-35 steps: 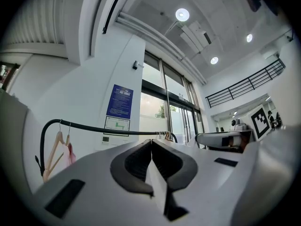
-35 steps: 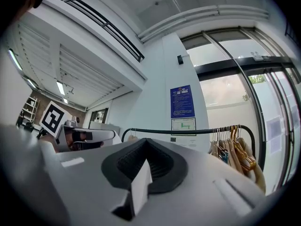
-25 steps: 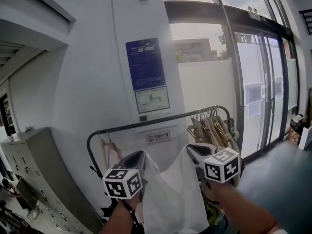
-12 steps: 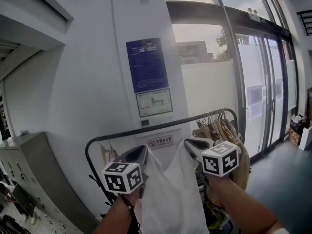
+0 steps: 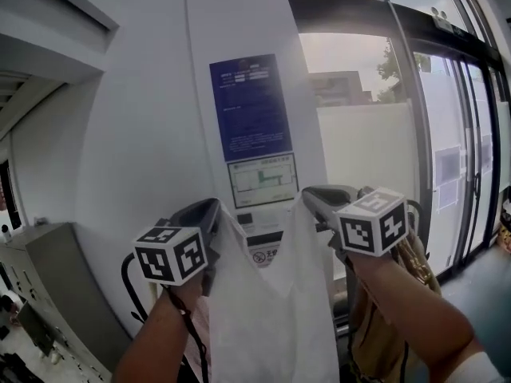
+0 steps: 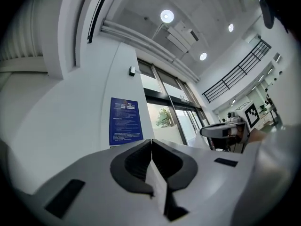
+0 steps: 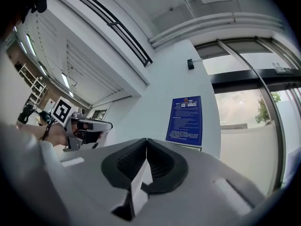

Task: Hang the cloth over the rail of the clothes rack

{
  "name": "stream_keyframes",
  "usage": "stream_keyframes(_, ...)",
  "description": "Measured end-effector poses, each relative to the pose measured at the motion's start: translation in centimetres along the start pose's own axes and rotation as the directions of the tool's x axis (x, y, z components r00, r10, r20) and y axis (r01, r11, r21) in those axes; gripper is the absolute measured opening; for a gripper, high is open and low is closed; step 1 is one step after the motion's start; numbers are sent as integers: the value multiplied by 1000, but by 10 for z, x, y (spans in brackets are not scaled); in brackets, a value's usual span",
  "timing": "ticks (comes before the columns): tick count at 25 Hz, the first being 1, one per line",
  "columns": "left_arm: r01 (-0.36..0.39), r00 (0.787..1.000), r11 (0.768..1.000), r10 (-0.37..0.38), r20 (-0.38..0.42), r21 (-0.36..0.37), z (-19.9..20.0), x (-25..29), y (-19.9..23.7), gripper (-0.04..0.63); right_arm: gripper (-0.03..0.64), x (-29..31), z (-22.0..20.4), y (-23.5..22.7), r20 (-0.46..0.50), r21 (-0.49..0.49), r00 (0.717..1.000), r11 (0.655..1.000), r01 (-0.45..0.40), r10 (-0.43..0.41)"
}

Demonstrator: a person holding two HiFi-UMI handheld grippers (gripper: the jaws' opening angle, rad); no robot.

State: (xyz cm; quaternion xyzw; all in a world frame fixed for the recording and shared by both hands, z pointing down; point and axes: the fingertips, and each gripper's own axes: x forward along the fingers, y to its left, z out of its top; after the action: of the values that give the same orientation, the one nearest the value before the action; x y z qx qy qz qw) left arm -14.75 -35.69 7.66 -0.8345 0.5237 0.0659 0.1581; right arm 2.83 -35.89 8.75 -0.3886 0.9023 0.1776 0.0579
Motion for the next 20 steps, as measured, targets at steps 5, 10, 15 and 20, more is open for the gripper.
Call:
stream_keyframes(5,-65,997,998,64,42,18,36,61,55,11,8,58,37,-76,32,-77,999,997,7,-4)
stream_keyframes(10,-86,996,996,85,10,27,49,113,109,11,8,118,57,-142,19,-119,998,991,55,-53)
stream_keyframes(15,-136,990,991,137,-32,21,42,150,173,11,6,168,55,-212,-21,-147,988,977,151,-156)
stream_keyframes(20,-204,977,979,203,-61,-8,35,163,243,11,6,205,38,-271,-80,-191,974,963,193,-211)
